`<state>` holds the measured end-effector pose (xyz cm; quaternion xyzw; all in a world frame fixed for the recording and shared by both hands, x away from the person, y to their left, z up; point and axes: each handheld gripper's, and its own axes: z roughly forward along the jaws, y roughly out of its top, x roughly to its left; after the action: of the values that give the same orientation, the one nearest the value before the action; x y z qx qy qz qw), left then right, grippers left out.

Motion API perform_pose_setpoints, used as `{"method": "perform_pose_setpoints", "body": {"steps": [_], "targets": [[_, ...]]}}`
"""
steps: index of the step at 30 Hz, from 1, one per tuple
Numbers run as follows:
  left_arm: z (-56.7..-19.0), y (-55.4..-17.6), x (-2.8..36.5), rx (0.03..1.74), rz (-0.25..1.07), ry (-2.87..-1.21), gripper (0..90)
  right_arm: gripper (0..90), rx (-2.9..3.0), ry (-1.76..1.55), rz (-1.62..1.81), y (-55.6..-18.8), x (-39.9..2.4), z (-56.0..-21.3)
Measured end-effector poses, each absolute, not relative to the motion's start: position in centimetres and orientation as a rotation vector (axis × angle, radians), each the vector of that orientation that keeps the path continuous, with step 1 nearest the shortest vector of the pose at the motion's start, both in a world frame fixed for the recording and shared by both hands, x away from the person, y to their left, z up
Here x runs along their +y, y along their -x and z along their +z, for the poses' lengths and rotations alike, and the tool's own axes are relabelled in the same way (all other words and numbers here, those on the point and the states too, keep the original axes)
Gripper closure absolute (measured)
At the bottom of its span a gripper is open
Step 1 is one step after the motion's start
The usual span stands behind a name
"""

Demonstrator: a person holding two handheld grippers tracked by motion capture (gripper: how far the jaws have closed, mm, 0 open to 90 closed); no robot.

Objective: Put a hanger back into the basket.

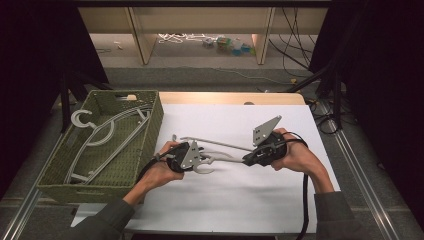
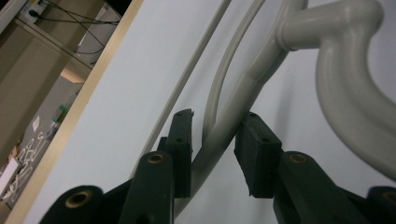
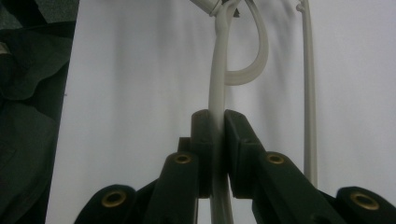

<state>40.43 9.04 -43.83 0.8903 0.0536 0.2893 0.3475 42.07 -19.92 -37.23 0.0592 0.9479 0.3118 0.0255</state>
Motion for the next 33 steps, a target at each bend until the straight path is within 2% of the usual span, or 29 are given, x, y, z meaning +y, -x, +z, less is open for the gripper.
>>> {"method": "perform_pose_setpoints", "body": {"steps": [7, 11, 14, 16, 20, 28, 33], "targets": [[-42.9, -40.5, 8.7, 0.046, 0.757, -2.336, 72.0, 80.3, 2.903, -0.229, 1.016, -42.7, -20.7, -37.2], [-42.0, -40.4, 8.5, 0.016, 0.763, -2.344, 74.4, 74.4, 2.89, -0.273, 1.018, -43.1, -21.2, -37.4], [-40.9, -40.2, 8.2, -0.002, 0.7, -2.335, 77.3, 74.4, 2.879, -0.306, 1.016, -43.5, -21.7, -37.8], [-40.8, -39.9, 7.8, -0.022, 0.703, -2.372, 78.5, 73.8, 2.872, -0.334, 1.024, -43.8, -22.2, -38.2], [-40.8, -39.8, 7.2, 0.033, 0.671, -2.41, 78.8, 71.7, 2.88, -0.361, 1.019, -44.2, -22.4, -38.9], [-39.8, -39.7, 7.6, 0.191, 0.554, -2.369, 79.8, 49.1, 2.759, -0.565, 1.13, -44.3, -23.0, -38.1], [-39.1, -40.2, 8.7, 0.324, 0.465, -2.318, 79.9, 38.5, 2.628, -0.641, 1.199, -44.0, -23.0, -36.7]]}}
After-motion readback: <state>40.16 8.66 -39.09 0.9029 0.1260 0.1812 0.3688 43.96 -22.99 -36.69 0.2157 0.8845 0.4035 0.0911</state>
